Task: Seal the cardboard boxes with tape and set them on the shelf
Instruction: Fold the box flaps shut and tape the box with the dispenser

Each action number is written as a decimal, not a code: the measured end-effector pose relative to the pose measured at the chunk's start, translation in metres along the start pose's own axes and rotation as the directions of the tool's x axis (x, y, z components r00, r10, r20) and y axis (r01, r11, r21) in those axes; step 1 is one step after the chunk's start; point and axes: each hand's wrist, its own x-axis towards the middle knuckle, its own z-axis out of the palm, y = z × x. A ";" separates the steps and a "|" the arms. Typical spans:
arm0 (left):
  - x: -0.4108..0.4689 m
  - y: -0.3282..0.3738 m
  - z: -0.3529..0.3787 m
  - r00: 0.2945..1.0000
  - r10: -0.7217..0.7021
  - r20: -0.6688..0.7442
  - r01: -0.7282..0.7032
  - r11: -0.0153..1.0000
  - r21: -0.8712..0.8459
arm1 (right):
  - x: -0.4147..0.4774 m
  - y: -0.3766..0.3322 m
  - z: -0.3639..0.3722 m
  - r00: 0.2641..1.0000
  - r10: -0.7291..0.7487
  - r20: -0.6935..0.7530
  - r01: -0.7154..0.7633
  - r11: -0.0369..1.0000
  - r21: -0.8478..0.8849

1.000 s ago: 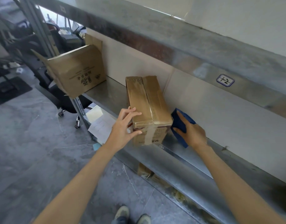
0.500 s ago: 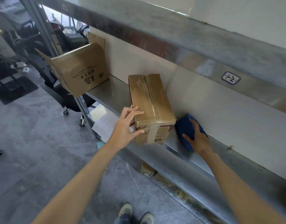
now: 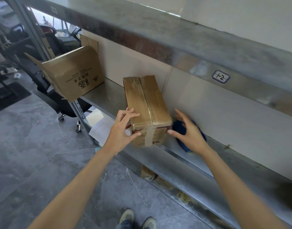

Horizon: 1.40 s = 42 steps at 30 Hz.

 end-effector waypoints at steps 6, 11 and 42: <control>-0.001 -0.001 0.002 1.000 0.004 -0.016 -0.005 1.000 -0.006 | 0.005 -0.028 0.028 0.998 0.002 0.061 -0.018 0.967 0.254; -0.002 0.000 0.011 0.998 -0.025 -0.065 0.023 0.999 -0.024 | 0.004 -0.035 0.051 1.000 0.011 -0.017 -0.005 0.956 0.293; -0.004 0.010 0.009 0.995 -0.033 -0.099 0.026 0.997 -0.071 | 0.016 -0.032 0.018 0.995 -0.096 -0.023 0.099 0.974 0.203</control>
